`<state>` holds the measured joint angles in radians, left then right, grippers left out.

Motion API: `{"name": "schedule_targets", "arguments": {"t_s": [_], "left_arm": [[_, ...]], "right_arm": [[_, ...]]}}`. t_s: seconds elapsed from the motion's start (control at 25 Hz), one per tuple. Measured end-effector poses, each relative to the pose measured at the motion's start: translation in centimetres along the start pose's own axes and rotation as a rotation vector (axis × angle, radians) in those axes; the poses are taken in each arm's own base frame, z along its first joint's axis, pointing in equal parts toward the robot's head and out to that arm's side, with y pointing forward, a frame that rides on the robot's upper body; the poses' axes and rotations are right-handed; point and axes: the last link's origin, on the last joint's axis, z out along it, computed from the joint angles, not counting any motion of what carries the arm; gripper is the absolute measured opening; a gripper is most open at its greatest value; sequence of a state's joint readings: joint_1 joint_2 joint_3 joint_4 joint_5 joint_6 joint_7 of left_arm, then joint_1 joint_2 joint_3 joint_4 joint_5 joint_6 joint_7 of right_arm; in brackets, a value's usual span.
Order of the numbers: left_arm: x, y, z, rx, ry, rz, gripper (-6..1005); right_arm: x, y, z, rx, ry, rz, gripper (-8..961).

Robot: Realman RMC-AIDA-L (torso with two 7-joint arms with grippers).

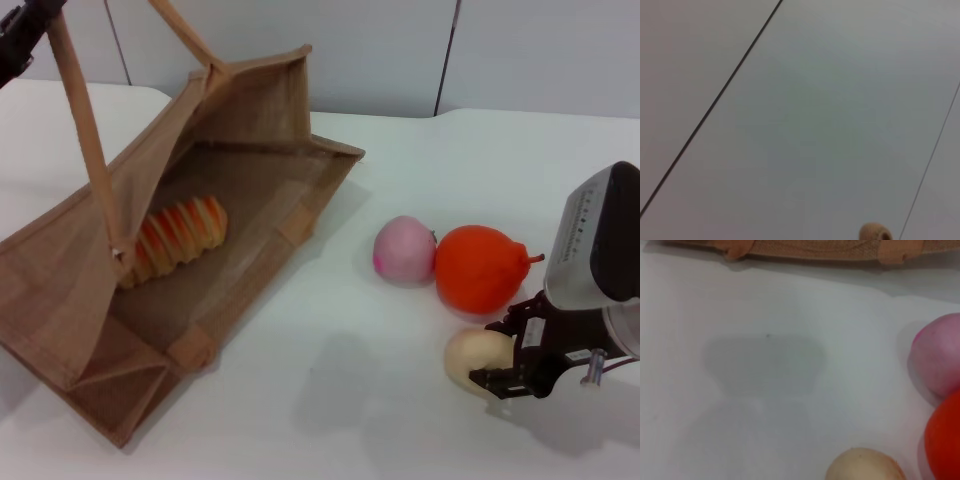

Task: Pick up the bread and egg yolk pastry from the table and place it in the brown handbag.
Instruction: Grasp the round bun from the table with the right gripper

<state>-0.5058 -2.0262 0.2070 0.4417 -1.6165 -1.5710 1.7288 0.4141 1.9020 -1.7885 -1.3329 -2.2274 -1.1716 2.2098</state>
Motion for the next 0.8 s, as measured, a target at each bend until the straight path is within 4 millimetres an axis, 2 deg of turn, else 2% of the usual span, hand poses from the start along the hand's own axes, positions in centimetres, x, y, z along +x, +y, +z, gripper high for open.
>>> {"name": "schedule_targets", "arguments": {"t_s": [0.32, 0.56, 0.68, 0.8], "left_arm": [[-0.1, 0.2, 0.0, -0.012, -0.01, -0.002, 200], [-0.5, 1.2, 1.0, -0.086, -0.046, -0.012, 201], [-0.5, 2.1, 1.9, -0.159, -0.069, -0.024, 202], [-0.4, 3.1, 2.6, -0.229, -0.082, -0.04, 203]], "right_arm": [[-1.2, 0.4, -1.1, -0.01, -0.034, -0.046, 589], [-3.6, 1.3, -3.2, -0.051, -0.175, -0.142, 579], [-4.8, 1.4, -3.5, -0.054, -0.237, -0.191, 576], [-6.9, 1.3, -3.1, -0.04, -0.286, -0.248, 577]]}}
